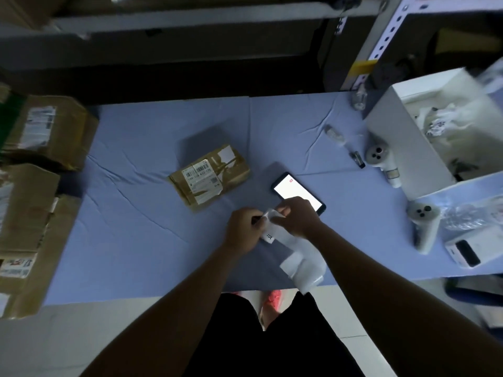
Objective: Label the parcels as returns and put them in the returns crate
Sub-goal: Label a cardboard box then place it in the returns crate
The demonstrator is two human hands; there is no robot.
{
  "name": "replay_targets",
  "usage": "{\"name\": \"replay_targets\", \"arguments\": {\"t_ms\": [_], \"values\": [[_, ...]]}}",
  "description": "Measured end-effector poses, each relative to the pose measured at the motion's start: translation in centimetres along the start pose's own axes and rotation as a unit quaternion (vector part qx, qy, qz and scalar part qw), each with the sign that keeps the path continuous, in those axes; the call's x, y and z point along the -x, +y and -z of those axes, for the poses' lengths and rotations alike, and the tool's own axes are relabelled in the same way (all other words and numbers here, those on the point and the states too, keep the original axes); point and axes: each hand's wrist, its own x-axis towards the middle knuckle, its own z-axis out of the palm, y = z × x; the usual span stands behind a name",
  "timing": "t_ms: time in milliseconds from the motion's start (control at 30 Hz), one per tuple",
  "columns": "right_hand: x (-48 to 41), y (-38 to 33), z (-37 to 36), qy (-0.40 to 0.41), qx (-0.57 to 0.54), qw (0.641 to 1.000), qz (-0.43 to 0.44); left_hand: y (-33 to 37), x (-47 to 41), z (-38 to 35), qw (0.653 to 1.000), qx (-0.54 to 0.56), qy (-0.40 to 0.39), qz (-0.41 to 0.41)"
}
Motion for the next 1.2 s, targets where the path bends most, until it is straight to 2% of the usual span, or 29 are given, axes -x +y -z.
{"name": "replay_targets", "arguments": {"t_ms": [167, 333, 633, 800, 967, 1200], "values": [[0.8, -1.0, -0.9, 0.032, 0.015, 0.996, -0.084, -0.4, -0.1, 0.6, 0.999, 0.028, -0.027, -0.022], [1.6, -1.4, -1.7, 0.058, -0.005, 0.988, -0.146, -0.6, -0.2, 0.3, 0.999, -0.004, -0.026, -0.022], [3.5, -1.2, -2.2, 0.081, -0.067, 0.980, -0.168, -0.2, 0.2, -0.5, 0.998, -0.030, -0.050, -0.017], [4.5, -0.7, -2.5, 0.118, -0.110, 0.969, -0.185, 0.5, 0.5, -0.4, 0.993, -0.064, -0.077, -0.057], [5.0, -0.3, -3.0, 0.121, -0.127, 0.967, -0.184, 0.7, 0.4, -0.2, 0.992, -0.078, -0.092, -0.023], [4.7, 0.0, -3.0, 0.105, -0.185, 0.959, -0.186, 2.1, 1.1, 0.4, 0.984, -0.122, -0.105, -0.082]]}}
